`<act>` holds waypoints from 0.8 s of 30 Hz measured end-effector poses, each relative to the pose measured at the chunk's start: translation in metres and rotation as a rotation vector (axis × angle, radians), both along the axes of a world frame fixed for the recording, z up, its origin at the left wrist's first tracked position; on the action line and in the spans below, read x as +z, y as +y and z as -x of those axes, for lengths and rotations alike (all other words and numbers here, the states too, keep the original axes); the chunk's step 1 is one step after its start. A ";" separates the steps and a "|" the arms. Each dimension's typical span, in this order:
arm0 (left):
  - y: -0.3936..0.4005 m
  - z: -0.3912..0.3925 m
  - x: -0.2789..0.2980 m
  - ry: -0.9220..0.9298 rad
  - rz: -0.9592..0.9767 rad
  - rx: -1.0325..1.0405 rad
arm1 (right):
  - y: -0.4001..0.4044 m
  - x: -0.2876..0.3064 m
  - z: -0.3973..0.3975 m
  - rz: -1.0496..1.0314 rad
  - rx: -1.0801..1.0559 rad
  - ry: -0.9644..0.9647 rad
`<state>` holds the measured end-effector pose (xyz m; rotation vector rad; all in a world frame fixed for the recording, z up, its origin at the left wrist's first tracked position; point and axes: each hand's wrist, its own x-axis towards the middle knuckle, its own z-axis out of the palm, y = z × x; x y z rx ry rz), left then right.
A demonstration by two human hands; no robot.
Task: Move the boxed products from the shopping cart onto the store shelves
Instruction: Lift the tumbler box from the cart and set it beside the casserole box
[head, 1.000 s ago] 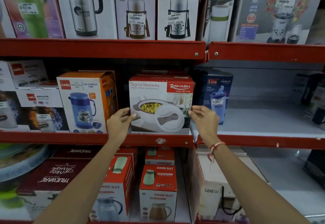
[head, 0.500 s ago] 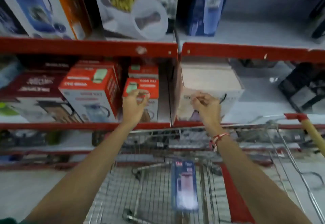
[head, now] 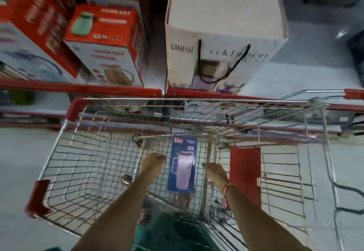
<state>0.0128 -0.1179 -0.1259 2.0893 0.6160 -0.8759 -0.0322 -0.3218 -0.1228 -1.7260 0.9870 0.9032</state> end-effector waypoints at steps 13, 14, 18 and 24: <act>-0.041 -0.011 -0.088 0.249 0.179 0.186 | 0.008 -0.058 -0.044 -0.386 -0.269 0.076; -0.041 -0.011 -0.087 0.249 0.189 0.209 | 0.010 -0.056 -0.043 -0.390 -0.268 0.068; -0.048 -0.005 -0.036 0.152 0.191 0.212 | 0.017 -0.038 -0.032 -0.364 -0.258 -0.014; -0.027 0.029 0.039 -0.136 0.156 0.164 | 0.030 0.047 -0.004 -0.293 -0.280 -0.239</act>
